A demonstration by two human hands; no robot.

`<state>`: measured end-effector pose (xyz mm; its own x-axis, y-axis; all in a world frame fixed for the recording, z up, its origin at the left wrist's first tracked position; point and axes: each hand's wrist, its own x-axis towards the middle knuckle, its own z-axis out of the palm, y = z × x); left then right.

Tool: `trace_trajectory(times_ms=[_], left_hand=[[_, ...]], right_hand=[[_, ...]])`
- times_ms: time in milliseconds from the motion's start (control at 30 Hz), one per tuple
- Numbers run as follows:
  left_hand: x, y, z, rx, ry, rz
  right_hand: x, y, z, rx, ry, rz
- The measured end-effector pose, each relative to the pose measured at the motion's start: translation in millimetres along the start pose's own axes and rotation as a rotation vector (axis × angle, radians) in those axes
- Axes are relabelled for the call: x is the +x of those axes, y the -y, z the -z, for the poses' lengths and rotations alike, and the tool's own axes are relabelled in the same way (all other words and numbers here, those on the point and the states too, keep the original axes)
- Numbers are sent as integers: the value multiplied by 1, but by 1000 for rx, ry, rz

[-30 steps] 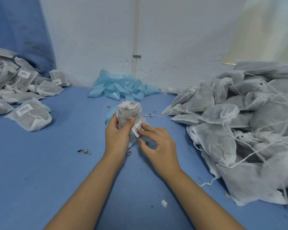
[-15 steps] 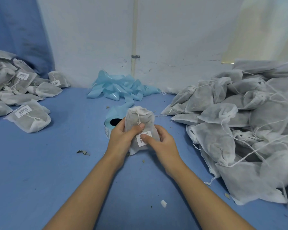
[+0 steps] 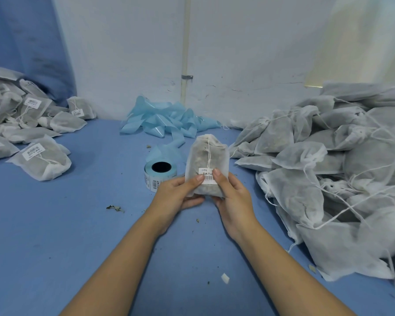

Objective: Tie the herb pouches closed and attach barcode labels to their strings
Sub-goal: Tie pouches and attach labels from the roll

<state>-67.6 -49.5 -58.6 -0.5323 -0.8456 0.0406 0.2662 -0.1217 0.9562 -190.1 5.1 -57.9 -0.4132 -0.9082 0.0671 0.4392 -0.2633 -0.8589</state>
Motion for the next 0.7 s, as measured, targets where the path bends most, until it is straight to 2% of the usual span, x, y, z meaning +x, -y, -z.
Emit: trace_trajectory(times_ms=[100,167,233,300,367,533,700], left_hand=[[-2,-2,-4,156,-53,-11],[-1,-6,-9,150,-156,-72],[4,-15,-8,-177,-266,-160],[8,-29,-3,-589,-228,-232],[8,-40,5,-745,-176,-257],[3,-35,2,-416,-99,-194],[-2,-26,-16,93,-92,-181]], right_hand=[[1,1,0,-27,-28,23],[1,0,1,-41,-42,24],[2,0,1,-71,-73,-7],[4,0,3,-88,-91,-39],[5,0,5,-77,-102,-57],[6,-1,6,-38,-94,-79],[12,-1,12,73,-113,-133]])
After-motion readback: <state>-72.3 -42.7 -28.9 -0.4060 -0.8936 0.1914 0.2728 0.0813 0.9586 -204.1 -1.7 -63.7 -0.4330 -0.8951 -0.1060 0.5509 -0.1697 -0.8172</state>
